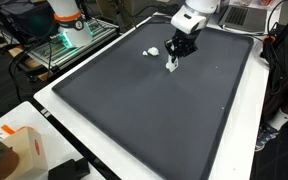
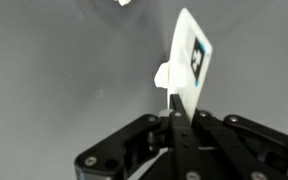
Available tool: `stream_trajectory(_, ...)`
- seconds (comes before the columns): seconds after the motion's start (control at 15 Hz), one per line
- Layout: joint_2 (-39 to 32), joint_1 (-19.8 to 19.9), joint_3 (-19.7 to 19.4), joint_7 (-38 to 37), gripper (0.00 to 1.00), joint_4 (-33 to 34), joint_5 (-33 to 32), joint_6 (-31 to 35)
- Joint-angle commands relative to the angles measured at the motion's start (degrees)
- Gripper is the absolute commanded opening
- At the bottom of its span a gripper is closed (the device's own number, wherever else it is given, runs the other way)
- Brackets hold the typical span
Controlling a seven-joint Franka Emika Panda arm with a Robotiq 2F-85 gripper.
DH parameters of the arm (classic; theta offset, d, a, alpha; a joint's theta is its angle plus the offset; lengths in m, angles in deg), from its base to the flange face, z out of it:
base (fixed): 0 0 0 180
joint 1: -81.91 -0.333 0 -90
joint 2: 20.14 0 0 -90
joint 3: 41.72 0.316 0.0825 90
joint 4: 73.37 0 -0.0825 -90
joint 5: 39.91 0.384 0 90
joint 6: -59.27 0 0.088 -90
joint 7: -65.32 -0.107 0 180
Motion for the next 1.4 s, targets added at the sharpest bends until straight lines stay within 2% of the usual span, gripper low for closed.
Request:
stream_trajectory(0.0, -0.59, 1.89, 0.24, 4.75, 0.01, -2.47, 0.15, -0.77)
stream_trajectory(0.27, 4.44, 3.53, 2.39, 14.22, 0.01, -8.31, 3.6, -2.15)
stream_trajectory(0.47, 5.0, 5.56, 2.99, 21.03, 0.01, -9.3, 8.53, -5.64)
stream_trajectory(0.87, 12.0, 9.41, 2.26, 30.42, 0.01, -15.36, 19.54, 6.07)
stream_trajectory(1.0, 15.56, 10.41, 2.76, 36.04, 0.01, -17.97, 22.67, 9.59)
stream_trajectory(1.33, 23.13, 10.35, 4.5, 51.71, 0.01, -24.91, 25.35, 16.47)
